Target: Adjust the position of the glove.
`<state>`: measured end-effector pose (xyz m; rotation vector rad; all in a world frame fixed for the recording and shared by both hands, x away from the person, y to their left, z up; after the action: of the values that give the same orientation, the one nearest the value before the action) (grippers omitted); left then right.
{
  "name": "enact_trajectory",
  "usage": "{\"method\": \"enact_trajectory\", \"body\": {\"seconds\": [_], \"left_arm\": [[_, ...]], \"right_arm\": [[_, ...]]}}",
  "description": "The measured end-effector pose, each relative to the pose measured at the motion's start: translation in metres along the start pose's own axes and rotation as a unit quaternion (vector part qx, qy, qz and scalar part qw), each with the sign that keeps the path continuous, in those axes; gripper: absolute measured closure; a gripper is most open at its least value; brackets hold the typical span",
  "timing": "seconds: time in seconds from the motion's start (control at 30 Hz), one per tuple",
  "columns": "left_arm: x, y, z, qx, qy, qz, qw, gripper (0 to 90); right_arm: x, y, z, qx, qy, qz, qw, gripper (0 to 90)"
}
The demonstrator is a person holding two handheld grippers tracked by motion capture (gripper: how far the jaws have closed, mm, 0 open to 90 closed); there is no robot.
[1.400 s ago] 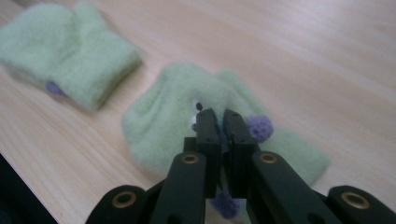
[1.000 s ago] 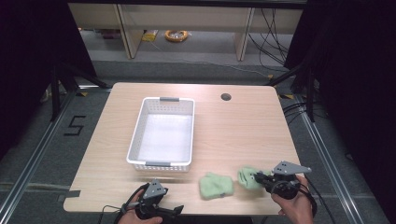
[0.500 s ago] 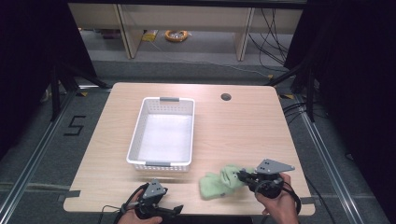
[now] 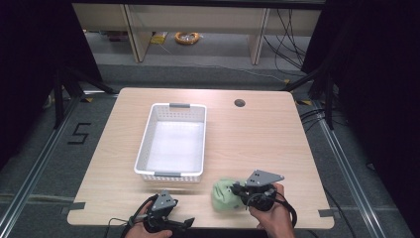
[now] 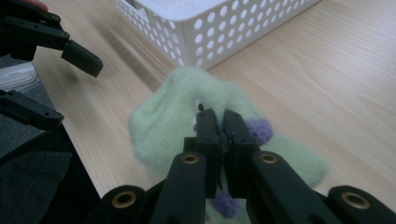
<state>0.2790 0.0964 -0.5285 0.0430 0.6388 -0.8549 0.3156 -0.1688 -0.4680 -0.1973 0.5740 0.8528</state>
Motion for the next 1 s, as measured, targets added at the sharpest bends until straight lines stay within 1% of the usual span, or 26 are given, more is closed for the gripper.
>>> {"method": "enact_trajectory", "body": {"seconds": [0.03,0.07,0.1,0.17,0.2,0.23,0.27,0.3,0.33,0.37,0.4,0.43,0.5,0.53,0.6,0.63,0.67,0.7,0.73,0.77,0.8,0.83,0.9,0.93,0.97,1.0], "left_arm": [[0.0,0.0,0.0,-0.001,-0.002,0.001,1.0,15.9],[-0.001,0.001,-0.001,0.003,0.004,-0.001,1.0,15.9],[-0.001,0.001,-0.001,0.001,0.003,0.001,1.0,15.9],[-0.001,0.0,0.0,-0.01,0.0,0.001,0.9999,15.9],[-0.001,0.0,0.0,-0.01,0.0,0.001,0.9999,15.9],[-0.001,0.0,0.0,-0.007,-0.003,-0.001,1.0,15.9],[-0.002,0.002,0.0,0.007,0.006,0.001,1.0,15.9],[0.0,0.001,0.0,0.002,0.001,0.002,1.0,15.9],[0.0,0.001,0.0,0.002,0.001,0.002,1.0,15.9],[0.001,0.0,0.0,-0.001,0.002,-0.002,1.0,15.9],[0.001,0.0,0.0,-0.001,0.002,-0.003,1.0,15.9],[0.0,0.001,0.0,0.003,0.004,-0.001,1.0,15.9],[0.0,0.001,0.0,0.0,0.001,0.0,1.0,15.9],[0.0,0.002,0.0,0.001,0.001,0.0,1.0,15.9],[0.0,0.001,0.0,0.002,0.002,-0.001,1.0,15.9],[0.001,0.0,0.0,-0.001,0.001,0.0,1.0,15.9],[0.001,0.0,0.0,-0.001,0.001,-0.001,1.0,15.9],[0.002,-0.001,0.0,-0.008,-0.004,-0.001,1.0,15.9],[0.002,-0.001,0.0,-0.008,-0.004,-0.001,1.0,15.9],[0.001,0.0,0.0,-0.004,0.006,-0.005,1.0,15.9],[0.001,0.0,0.0,-0.004,0.006,-0.005,1.0,15.9],[0.0,0.001,-0.001,0.0,0.006,-0.002,1.0,15.9],[0.0,0.001,0.0,0.001,0.005,-0.003,1.0,15.9],[0.0,0.001,0.0,-0.002,0.002,-0.001,1.0,15.9],[0.0,0.001,0.0,-0.002,0.002,-0.001,1.0,15.9],[0.001,0.0,-0.001,-0.015,0.002,-0.003,0.9999,15.9]], "right_arm": [[0.001,0.0,0.001,-0.002,-0.006,-0.002,1.0,87.0],[0.002,0.001,0.001,-0.004,-0.004,-0.003,1.0,87.0],[0.002,0.003,0.001,0.005,-0.001,0.0,1.0,87.0],[0.005,0.003,0.001,0.002,-0.001,-0.002,1.0,87.0],[0.005,0.003,0.001,0.002,-0.001,-0.002,1.0,87.0],[0.008,0.004,0.0,-0.001,-0.001,-0.005,1.0,87.0],[0.009,0.004,-0.001,0.0,0.005,0.0,1.0,87.0],[0.011,0.004,-0.002,0.001,0.004,0.0,1.0,87.0],[0.011,0.006,-0.003,0.013,0.013,-0.005,0.9998,87.0],[0.012,0.005,-0.004,0.009,0.009,-0.008,0.9999,86.9],[0.013,0.006,-0.006,0.014,0.017,-0.005,0.9997,86.8],[0.015,0.005,-0.007,0.012,0.016,-0.005,0.9998,86.7],[0.02,0.004,-0.011,0.022,0.019,-0.006,0.9996,86.0],[0.022,0.003,-0.013,0.017,0.022,-0.008,0.9996,85.5],[0.026,0.004,-0.017,0.023,0.033,-0.007,0.9992,84.0],[0.028,0.005,-0.019,0.026,0.025,-0.008,0.9993,82.3],[0.029,0.004,-0.02,0.022,0.035,-0.007,0.9991,80.6],[0.029,0.003,-0.021,0.022,0.035,-0.003,0.9992,77.9],[0.028,0.004,-0.02,0.029,0.035,-0.002,0.999,74.6],[0.028,0.004,-0.02,0.029,0.031,-0.003,0.9991,71.8],[0.028,0.004,-0.02,0.029,0.031,-0.003,0.9991,71.8],[0.024,0.003,-0.018,0.039,0.02,0.006,0.999,65.3],[0.021,0.001,-0.017,0.04,0.016,0.005,0.9991,64.2],[0.009,-0.006,-0.016,0.038,0.008,-0.004,0.9992,61.5],[0.009,-0.006,-0.016,0.038,0.008,-0.004,0.9992,61.5],[0.001,-0.014,-0.017,0.041,0.001,-0.006,0.9992,60.4]]}}
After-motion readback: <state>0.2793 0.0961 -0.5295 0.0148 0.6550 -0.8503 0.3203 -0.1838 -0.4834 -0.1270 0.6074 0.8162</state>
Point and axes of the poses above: each handheld gripper's, and its own axes: x roughly forward along the jaws, z roughly out of its top, y roughly to its left, the point moved 3 cm from there along x, roughly forward along the jaws, and after that the axes turned 7 degrees about -y, right-handed, at the moved point
